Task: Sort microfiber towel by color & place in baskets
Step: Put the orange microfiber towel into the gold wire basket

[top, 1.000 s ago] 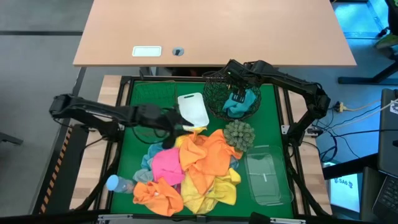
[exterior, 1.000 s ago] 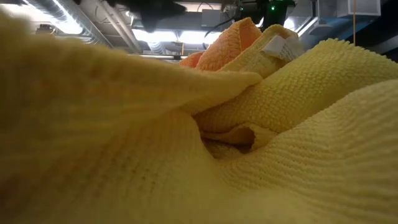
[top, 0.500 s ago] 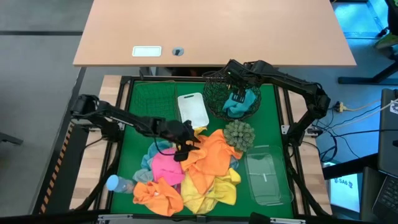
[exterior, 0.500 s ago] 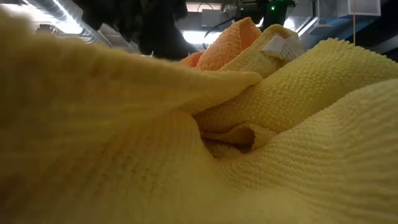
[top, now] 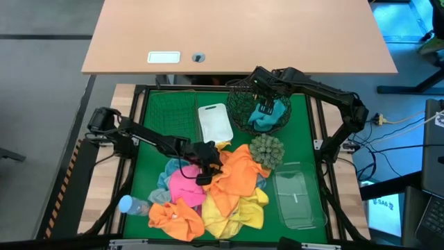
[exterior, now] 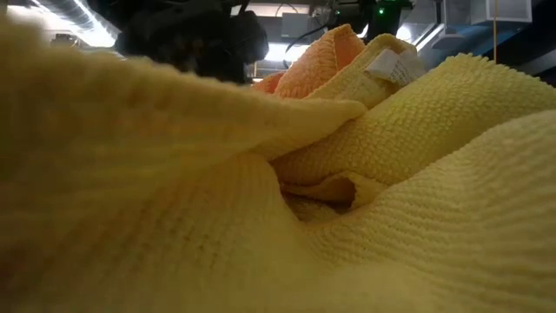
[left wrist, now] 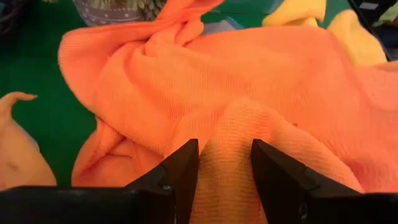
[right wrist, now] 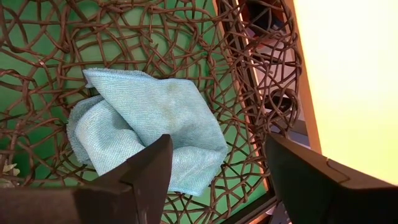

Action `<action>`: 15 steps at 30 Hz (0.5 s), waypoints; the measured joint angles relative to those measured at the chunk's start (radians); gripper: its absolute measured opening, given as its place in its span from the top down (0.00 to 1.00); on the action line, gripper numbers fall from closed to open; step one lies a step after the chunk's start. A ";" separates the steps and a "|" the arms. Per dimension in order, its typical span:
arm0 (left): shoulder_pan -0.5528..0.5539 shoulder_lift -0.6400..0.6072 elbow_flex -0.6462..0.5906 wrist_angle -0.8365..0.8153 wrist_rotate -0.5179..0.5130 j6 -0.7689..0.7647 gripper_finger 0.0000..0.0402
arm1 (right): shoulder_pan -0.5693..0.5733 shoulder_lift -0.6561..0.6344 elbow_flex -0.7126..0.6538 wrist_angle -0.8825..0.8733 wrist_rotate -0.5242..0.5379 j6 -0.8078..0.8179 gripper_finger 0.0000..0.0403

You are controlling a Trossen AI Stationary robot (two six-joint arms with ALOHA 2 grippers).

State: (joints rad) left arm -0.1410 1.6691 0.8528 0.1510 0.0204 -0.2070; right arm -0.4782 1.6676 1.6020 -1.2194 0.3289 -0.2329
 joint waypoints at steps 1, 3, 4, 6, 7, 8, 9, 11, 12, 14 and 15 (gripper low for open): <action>0.000 0.000 0.000 0.002 0.000 0.000 0.66 | 0.000 0.000 0.000 0.000 0.000 0.000 0.37; 0.000 0.000 0.000 0.000 0.000 -0.001 0.69 | 0.000 0.000 0.000 0.000 0.000 0.000 0.37; 0.000 0.000 0.000 0.000 0.001 -0.001 0.72 | 0.000 0.000 0.000 0.000 0.000 0.000 0.37; 0.000 0.000 0.000 0.001 0.018 -0.001 0.79 | 0.000 0.000 0.000 0.000 0.000 0.000 0.37; 0.000 0.000 0.000 0.000 0.025 -0.001 0.83 | 0.000 0.000 0.000 0.000 0.000 0.000 0.37; 0.000 0.000 0.000 0.000 0.026 -0.001 0.88 | 0.000 0.000 0.000 0.000 0.000 0.000 0.37; 0.000 0.000 0.000 0.001 0.026 -0.001 0.92 | 0.000 0.000 0.000 0.000 0.000 0.000 0.37; 0.000 0.000 0.000 0.001 0.026 -0.005 0.98 | 0.000 0.000 0.000 0.000 0.000 0.000 0.37; 0.000 0.000 0.000 0.001 0.026 -0.013 0.98 | 0.000 0.000 0.000 0.000 0.000 0.000 0.37; 0.001 0.000 0.000 0.009 0.031 -0.031 0.98 | 0.000 0.000 0.000 0.000 0.000 0.000 0.37; 0.001 0.000 0.000 0.018 0.043 -0.037 0.99 | 0.000 0.000 0.000 0.000 0.000 0.000 0.37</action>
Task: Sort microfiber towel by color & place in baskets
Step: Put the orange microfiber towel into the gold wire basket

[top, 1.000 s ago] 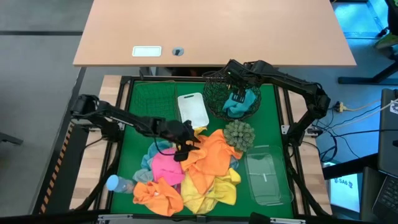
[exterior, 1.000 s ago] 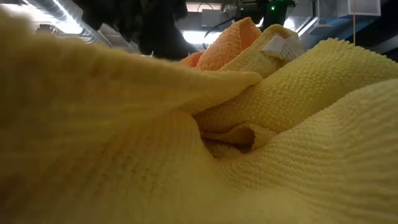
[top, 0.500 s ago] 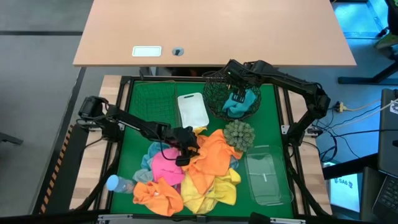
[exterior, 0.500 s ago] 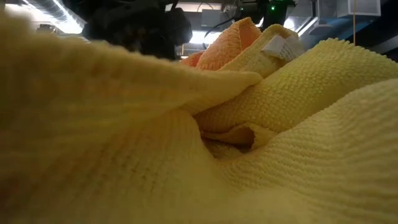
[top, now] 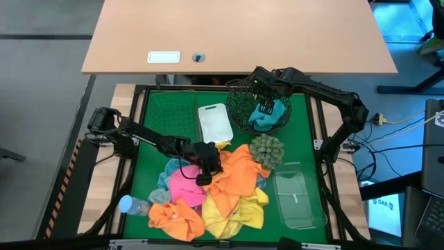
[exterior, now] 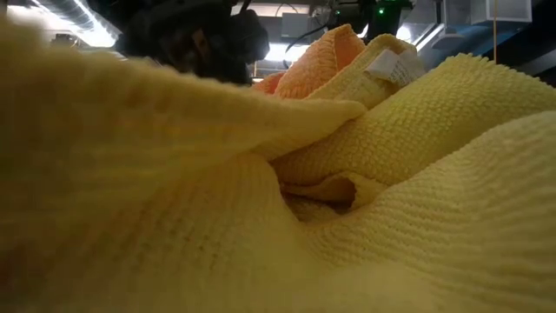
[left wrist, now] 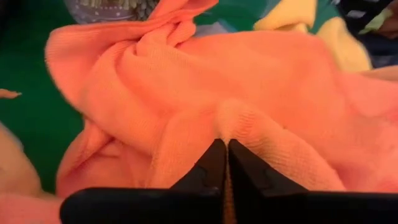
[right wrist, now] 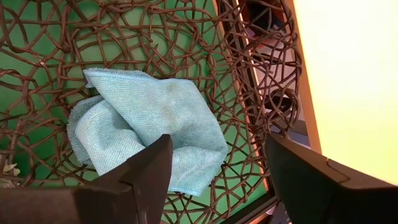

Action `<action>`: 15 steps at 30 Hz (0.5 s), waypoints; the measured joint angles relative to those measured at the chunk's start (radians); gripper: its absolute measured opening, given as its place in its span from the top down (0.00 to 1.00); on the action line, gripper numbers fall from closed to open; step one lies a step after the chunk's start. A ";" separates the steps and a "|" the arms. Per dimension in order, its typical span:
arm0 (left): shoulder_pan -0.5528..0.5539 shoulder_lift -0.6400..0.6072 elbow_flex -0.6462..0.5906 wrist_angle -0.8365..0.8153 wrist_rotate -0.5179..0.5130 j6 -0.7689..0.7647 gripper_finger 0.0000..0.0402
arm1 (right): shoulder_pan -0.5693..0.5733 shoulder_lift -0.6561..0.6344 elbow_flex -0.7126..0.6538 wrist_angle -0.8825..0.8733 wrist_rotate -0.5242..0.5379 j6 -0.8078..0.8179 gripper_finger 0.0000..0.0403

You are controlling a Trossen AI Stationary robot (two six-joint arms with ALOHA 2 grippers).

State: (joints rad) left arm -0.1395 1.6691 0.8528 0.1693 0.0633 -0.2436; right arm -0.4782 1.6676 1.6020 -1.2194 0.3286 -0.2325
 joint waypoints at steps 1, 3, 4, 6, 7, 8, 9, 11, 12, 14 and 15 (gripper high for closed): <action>0.002 -0.001 0.000 0.009 0.017 -0.003 0.99 | 0.000 0.000 0.000 0.000 0.000 0.000 0.37; 0.008 -0.013 0.000 0.016 0.047 -0.014 0.99 | 0.000 0.000 0.000 0.000 0.000 0.000 0.37; 0.011 -0.021 0.000 0.026 0.059 -0.017 0.99 | 0.000 0.000 0.000 0.000 0.000 0.000 0.37; 0.018 -0.050 0.000 0.023 0.060 -0.017 0.99 | 0.000 0.000 0.000 0.000 -0.001 0.000 0.37; 0.022 -0.067 0.000 0.024 0.060 -0.017 0.99 | 0.000 0.000 0.000 0.000 -0.005 0.000 0.37; 0.026 -0.085 0.000 0.027 0.059 -0.017 0.99 | 0.000 0.000 0.000 0.000 -0.009 0.000 0.37; 0.032 -0.106 0.000 0.027 0.060 -0.017 0.99 | 0.000 0.000 0.000 0.000 -0.016 0.000 0.37; 0.042 -0.154 0.000 0.026 0.059 -0.017 1.00 | 0.000 0.000 0.000 0.000 -0.031 0.001 0.37; 0.049 -0.178 0.000 0.028 0.058 -0.017 1.00 | 0.000 0.000 0.000 0.000 -0.034 0.000 0.37; 0.060 -0.231 0.000 0.025 0.055 -0.017 1.00 | 0.000 0.000 0.000 0.000 -0.035 0.000 0.37; 0.066 -0.258 0.000 0.028 0.055 -0.017 1.00 | 0.000 0.000 0.000 0.000 -0.034 0.000 0.37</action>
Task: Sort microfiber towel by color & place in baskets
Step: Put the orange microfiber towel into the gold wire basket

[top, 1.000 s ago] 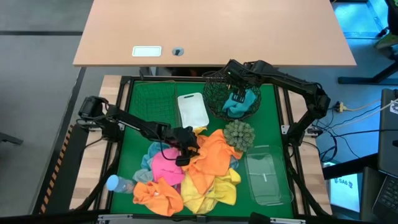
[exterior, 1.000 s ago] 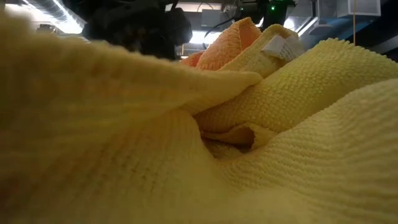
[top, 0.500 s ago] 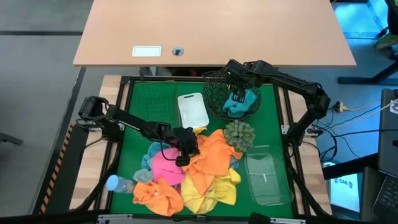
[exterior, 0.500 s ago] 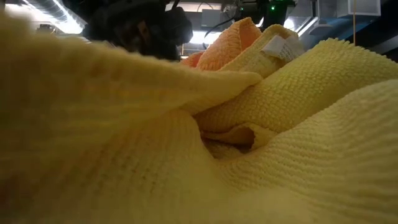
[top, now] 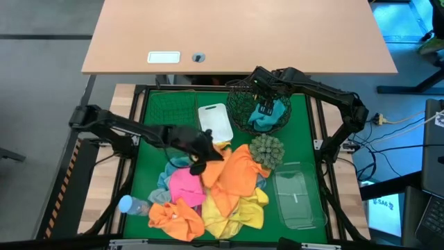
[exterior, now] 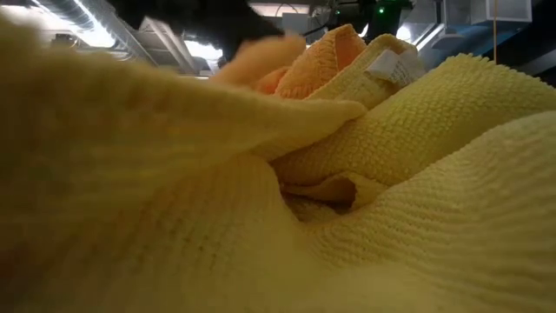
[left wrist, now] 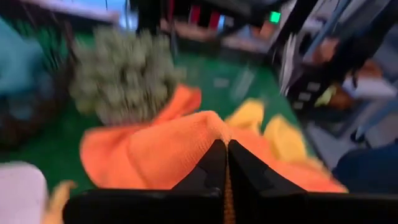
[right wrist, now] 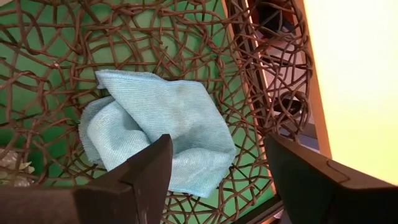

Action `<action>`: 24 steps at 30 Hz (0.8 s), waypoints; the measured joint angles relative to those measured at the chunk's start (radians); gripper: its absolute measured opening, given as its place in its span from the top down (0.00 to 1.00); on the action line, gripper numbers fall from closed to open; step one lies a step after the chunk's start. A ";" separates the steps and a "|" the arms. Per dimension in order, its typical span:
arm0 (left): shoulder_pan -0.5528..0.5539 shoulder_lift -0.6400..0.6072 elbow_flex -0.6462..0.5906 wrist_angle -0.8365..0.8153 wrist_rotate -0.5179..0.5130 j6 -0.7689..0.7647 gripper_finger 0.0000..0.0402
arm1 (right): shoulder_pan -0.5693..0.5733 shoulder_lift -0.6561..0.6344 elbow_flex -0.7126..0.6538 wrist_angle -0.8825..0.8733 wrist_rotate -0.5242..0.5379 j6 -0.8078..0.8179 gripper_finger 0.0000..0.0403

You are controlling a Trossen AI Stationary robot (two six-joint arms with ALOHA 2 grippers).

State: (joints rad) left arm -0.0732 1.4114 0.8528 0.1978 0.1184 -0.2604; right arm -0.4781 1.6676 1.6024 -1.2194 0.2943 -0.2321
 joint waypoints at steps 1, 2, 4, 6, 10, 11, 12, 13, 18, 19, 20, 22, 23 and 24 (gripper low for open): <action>0.007 -0.029 0.000 0.001 -0.002 0.000 1.00 | 0.000 0.000 0.000 0.000 0.000 0.000 0.37; 0.012 -0.057 0.000 0.000 -0.007 0.000 1.00 | 0.000 0.000 0.000 0.000 0.000 0.000 0.37; 0.026 -0.117 0.000 0.002 -0.027 0.000 1.00 | 0.000 0.000 0.000 0.004 0.000 0.000 0.37; 0.040 -0.176 0.000 0.006 -0.048 0.000 1.00 | 0.000 0.000 0.000 0.012 0.000 0.000 0.37; 0.065 -0.284 0.000 0.011 -0.109 0.000 1.00 | 0.000 0.000 0.000 0.041 0.000 0.000 0.37; 0.074 -0.309 0.000 0.022 -0.120 0.000 1.00 | 0.000 0.000 0.000 0.051 0.000 0.000 0.37; 0.082 -0.332 0.000 0.031 -0.127 0.000 1.00 | 0.000 0.000 0.000 0.059 0.000 0.000 0.37; 0.092 -0.354 0.000 0.040 -0.132 0.000 1.00 | 0.000 0.000 0.000 0.065 0.000 0.000 0.37; 0.150 -0.455 0.000 0.085 -0.135 0.015 1.00 | 0.000 0.000 0.000 0.076 0.000 0.000 0.37; 0.162 -0.473 0.000 0.090 -0.135 0.026 1.00 | 0.000 0.000 0.000 0.076 0.000 0.000 0.37; 0.175 -0.491 0.000 0.095 -0.134 0.032 1.00 | 0.000 0.000 0.000 0.076 0.000 0.000 0.37; 0.203 -0.524 0.000 0.114 -0.135 0.032 1.00 | 0.000 0.000 0.000 0.076 0.000 0.000 0.37; 0.217 -0.541 0.000 0.115 -0.135 0.033 1.00 | 0.000 0.000 0.000 0.076 0.000 0.000 0.37; 0.233 -0.559 0.000 0.115 -0.136 0.034 1.00 | 0.000 0.000 0.000 0.075 0.000 0.000 0.37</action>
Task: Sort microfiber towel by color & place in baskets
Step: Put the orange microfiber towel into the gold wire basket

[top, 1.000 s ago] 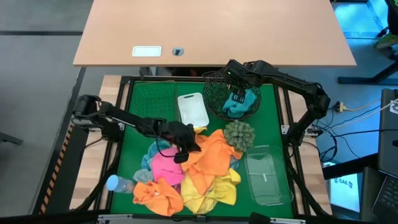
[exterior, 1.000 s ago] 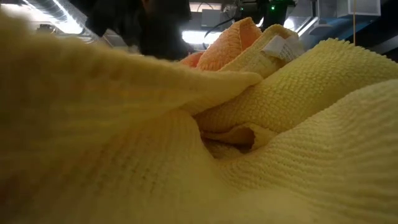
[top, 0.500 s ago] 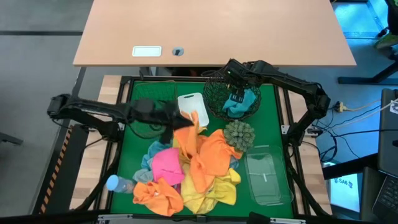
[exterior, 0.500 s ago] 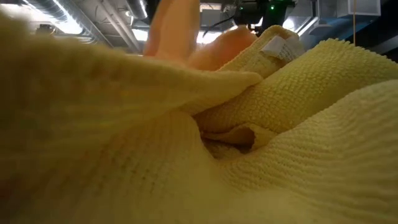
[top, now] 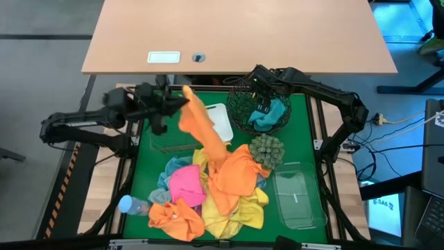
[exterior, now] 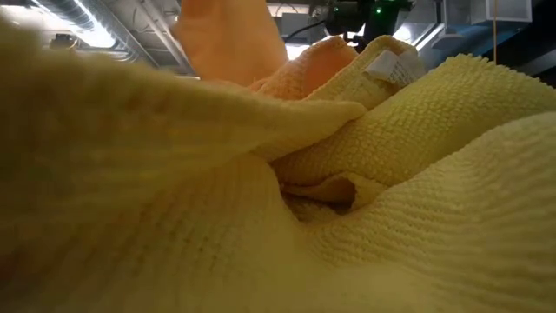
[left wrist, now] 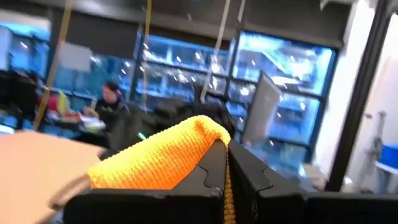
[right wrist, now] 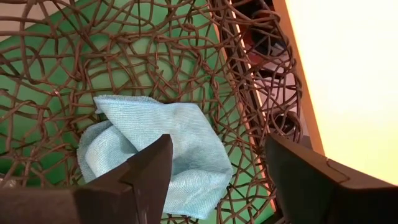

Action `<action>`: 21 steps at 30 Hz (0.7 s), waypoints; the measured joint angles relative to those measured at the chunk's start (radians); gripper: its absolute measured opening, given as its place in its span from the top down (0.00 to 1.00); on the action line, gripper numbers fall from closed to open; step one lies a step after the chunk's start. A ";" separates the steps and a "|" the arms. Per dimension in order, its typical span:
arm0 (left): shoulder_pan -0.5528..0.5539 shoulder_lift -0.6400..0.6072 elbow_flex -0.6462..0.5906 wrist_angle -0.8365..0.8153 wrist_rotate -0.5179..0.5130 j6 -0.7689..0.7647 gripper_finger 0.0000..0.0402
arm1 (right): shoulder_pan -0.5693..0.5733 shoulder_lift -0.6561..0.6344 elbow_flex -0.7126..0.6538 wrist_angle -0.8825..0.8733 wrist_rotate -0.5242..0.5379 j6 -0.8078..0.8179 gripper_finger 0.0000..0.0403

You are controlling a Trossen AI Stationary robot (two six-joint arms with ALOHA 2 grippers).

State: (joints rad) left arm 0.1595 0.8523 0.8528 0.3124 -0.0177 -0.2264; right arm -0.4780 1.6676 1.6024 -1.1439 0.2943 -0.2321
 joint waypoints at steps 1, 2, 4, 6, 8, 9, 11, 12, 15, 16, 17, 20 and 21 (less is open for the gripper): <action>0.017 -0.015 0.000 0.005 0.000 0.000 1.00 | 0.000 0.000 0.000 0.000 0.000 0.000 0.37; 0.033 -0.030 0.000 0.007 0.000 0.000 1.00 | 0.000 0.000 0.000 0.000 0.000 0.000 0.37; 0.064 -0.060 0.000 0.005 0.000 0.000 1.00 | 0.000 0.000 0.000 0.000 0.000 0.000 0.37; 0.094 -0.086 0.000 0.006 -0.001 0.000 1.00 | 0.000 0.000 0.000 0.000 0.000 0.000 0.37; 0.125 -0.113 0.000 0.004 0.000 0.000 1.00 | 0.000 0.000 0.000 0.000 0.000 0.000 0.37; 0.141 -0.127 0.000 0.003 0.000 0.000 1.00 | 0.000 0.000 0.000 0.000 0.000 0.000 0.37; 0.175 -0.155 0.000 0.004 -0.001 0.000 1.00 | 0.000 0.000 0.000 0.000 0.000 0.000 0.37; 0.190 -0.167 0.000 0.004 -0.001 0.000 1.00 | 0.000 0.000 0.000 0.000 0.000 0.000 0.37; 0.232 -0.197 0.000 -0.005 -0.001 0.001 1.00 | 0.000 0.000 0.000 0.000 0.000 0.000 0.37; 0.244 -0.207 0.000 -0.021 0.000 0.001 1.00 | 0.000 0.000 0.000 0.000 0.000 0.000 0.37; 0.254 -0.217 0.000 -0.047 0.000 0.001 1.00 | 0.000 0.000 0.000 -0.001 0.000 0.000 0.37; 0.279 -0.243 0.000 -0.171 0.000 0.001 1.00 | 0.000 0.000 0.000 -0.001 -0.002 0.000 0.37; 0.285 -0.248 0.000 -0.226 0.000 0.001 1.00 | 0.000 0.000 0.000 -0.001 -0.009 0.000 0.37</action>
State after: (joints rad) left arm 0.4450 0.6043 0.8528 0.0862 -0.0178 -0.2256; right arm -0.4781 1.6676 1.6024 -1.1450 0.2854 -0.2324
